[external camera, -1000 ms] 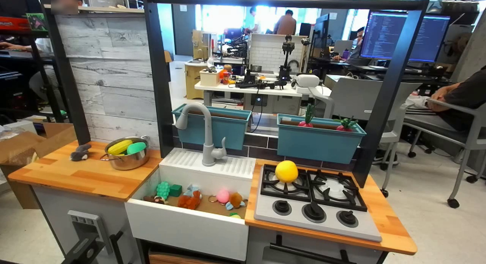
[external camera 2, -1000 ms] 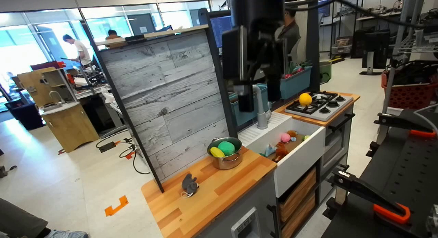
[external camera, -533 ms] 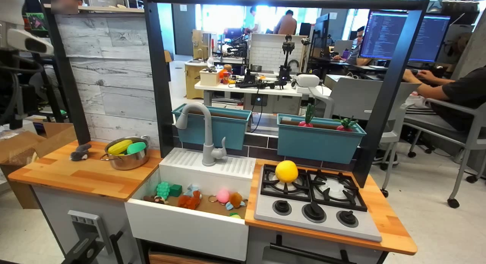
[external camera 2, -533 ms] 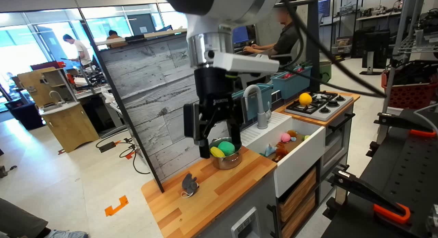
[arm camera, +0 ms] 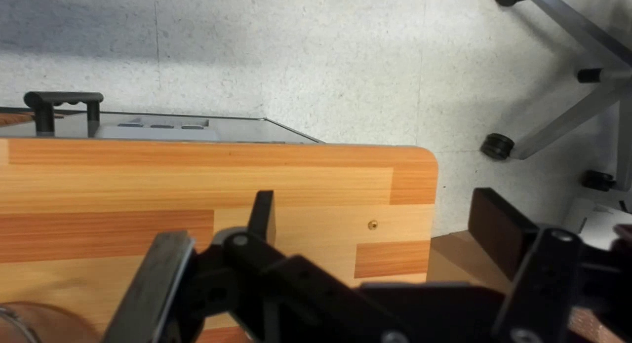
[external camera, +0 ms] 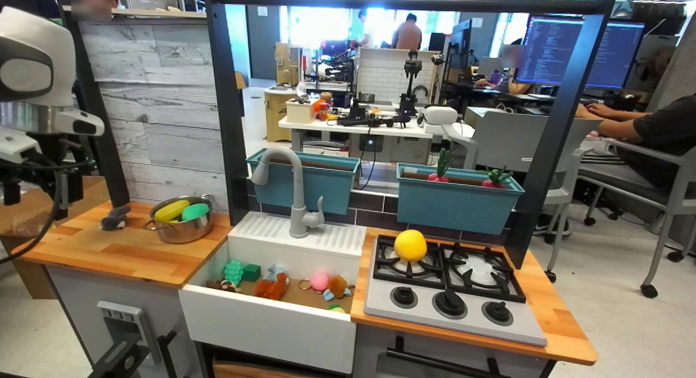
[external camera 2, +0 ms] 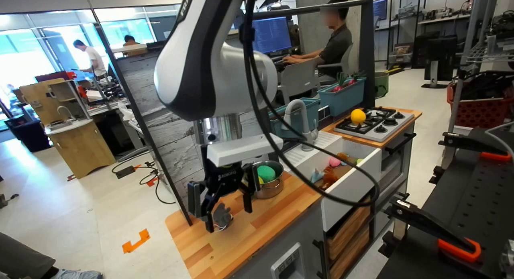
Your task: Put the gray doll in the sink
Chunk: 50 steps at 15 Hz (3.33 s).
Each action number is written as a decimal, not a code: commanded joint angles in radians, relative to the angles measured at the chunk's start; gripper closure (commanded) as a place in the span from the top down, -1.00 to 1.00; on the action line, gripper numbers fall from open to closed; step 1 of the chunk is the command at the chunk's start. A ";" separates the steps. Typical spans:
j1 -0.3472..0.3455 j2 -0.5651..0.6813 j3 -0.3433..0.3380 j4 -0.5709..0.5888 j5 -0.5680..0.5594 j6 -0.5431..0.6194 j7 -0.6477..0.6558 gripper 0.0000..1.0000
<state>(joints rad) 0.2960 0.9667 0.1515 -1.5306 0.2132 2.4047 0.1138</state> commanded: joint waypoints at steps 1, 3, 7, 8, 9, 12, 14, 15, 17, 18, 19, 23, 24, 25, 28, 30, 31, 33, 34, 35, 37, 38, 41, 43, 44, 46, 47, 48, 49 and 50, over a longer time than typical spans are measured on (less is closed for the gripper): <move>0.066 0.173 -0.032 0.242 -0.056 0.015 0.114 1.00; 0.108 0.247 -0.063 0.347 -0.090 0.026 0.179 1.00; 0.205 0.376 -0.177 0.554 -0.163 0.026 0.324 1.00; 0.224 0.403 -0.211 0.605 -0.177 0.015 0.357 1.00; 0.238 0.431 -0.238 0.655 -0.186 0.000 0.387 1.00; 0.271 0.517 -0.326 0.793 -0.215 -0.064 0.482 1.00; 0.286 0.565 -0.387 0.878 -0.242 -0.133 0.544 1.00; 0.288 0.588 -0.413 0.922 -0.253 -0.178 0.569 1.00; 0.282 0.523 -0.399 0.833 -0.326 -0.212 0.614 1.00; 0.279 0.529 -0.400 0.844 -0.348 -0.234 0.630 1.00; 0.274 0.526 -0.390 0.842 -0.368 -0.255 0.641 1.00; 0.253 0.522 -0.342 0.821 -0.394 -0.329 0.649 0.91; 0.245 0.523 -0.325 0.816 -0.389 -0.344 0.639 0.45; 0.238 0.523 -0.311 0.812 -0.383 -0.359 0.636 0.42; 0.217 0.523 -0.270 0.800 -0.369 -0.388 0.626 -0.05; 0.207 0.523 -0.255 0.798 -0.367 -0.396 0.626 -0.35; 0.204 0.522 -0.250 0.797 -0.367 -0.401 0.628 -0.48; 0.199 0.522 -0.244 0.797 -0.367 -0.409 0.627 -0.79; 0.197 0.522 -0.243 0.800 -0.367 -0.413 0.628 -0.92; 0.196 0.522 -0.242 0.804 -0.368 -0.410 0.628 -1.00; 0.191 0.522 -0.239 0.820 -0.366 -0.411 0.624 -1.00; 0.188 0.522 -0.238 0.829 -0.363 -0.408 0.623 -0.97; 0.178 0.520 -0.235 0.870 -0.360 -0.399 0.618 -0.96; 0.168 0.517 -0.243 0.918 -0.361 -0.406 0.624 -0.96; 0.167 0.493 -0.254 0.899 -0.355 -0.392 0.630 -0.96; 0.155 0.472 -0.261 0.895 -0.357 -0.384 0.650 -0.96; 0.151 0.465 -0.263 0.893 -0.359 -0.385 0.656 -0.96; 0.148 0.457 -0.264 0.887 -0.361 -0.394 0.657 -0.96; 0.144 0.450 -0.262 0.880 -0.362 -0.405 0.648 -0.96; 0.138 0.442 -0.252 0.867 -0.357 -0.428 0.625 -0.96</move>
<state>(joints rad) 0.4403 1.4340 -0.1075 -0.6383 -0.1504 2.0220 0.7562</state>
